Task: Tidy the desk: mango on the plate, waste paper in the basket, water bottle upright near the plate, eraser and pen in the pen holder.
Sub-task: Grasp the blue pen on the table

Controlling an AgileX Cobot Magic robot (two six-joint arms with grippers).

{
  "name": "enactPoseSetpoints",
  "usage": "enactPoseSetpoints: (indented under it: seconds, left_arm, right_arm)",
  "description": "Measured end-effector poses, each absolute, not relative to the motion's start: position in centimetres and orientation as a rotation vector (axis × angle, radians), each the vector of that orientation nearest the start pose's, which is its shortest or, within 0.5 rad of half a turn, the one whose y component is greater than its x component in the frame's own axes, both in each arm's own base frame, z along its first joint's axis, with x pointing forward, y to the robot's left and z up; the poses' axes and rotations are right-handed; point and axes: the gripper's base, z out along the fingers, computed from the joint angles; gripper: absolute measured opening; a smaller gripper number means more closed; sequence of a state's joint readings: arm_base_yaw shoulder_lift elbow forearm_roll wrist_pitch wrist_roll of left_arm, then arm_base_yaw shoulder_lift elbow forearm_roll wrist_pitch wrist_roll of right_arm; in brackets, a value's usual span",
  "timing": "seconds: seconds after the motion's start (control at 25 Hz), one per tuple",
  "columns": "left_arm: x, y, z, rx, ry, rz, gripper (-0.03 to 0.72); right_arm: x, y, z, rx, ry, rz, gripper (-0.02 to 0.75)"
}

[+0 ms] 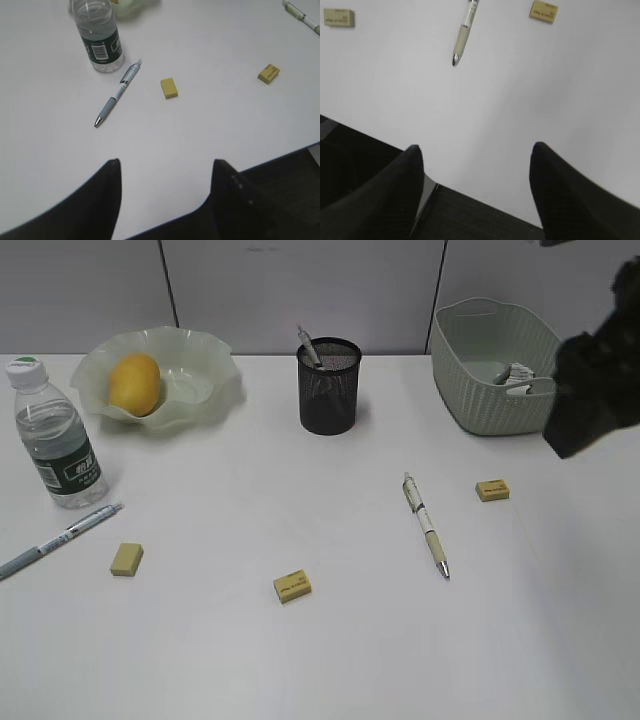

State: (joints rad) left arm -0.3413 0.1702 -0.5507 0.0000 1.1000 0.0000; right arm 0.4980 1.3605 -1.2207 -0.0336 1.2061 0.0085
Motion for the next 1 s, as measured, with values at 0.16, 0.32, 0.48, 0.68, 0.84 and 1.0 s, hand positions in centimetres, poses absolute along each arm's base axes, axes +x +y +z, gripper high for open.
enactPoseSetpoints:
  seconds: [0.16, 0.32, 0.48, 0.68, 0.84, 1.0]
  left_arm:
    - [1.6, -0.6, 29.1, 0.369, 2.141, -0.205, 0.435]
    - [1.8, -0.7, 29.2, 0.367, 2.132, -0.209, 0.435]
    - [3.1, -1.2, 29.8, 0.372, 2.166, -0.205, 0.435]
    - [6.3, -2.3, 30.1, 0.387, 2.262, -0.19, 0.435]
    - [9.7, -3.5, 29.7, 0.424, 2.366, -0.159, 0.435]
    - [13.8, -4.6, 28.7, 0.487, 2.498, -0.072, 0.435]
  right_arm:
    - [18.8, 9.9, 32.8, -0.669, 2.711, 0.082, 0.525]
    - [15.1, 8.0, 32.5, -0.639, 2.622, 0.126, 0.524]
    - [11.7, 6.4, 31.8, -0.609, 2.534, 0.19, 0.524]
    - [8.0, 4.4, 30.6, -0.585, 2.443, 0.226, 0.524]
    - [5.5, 3.1, 30.2, -0.56, 2.347, 0.26, 0.524]
    - [3.8, 2.2, 29.5, -0.526, 2.282, 0.287, 0.524]
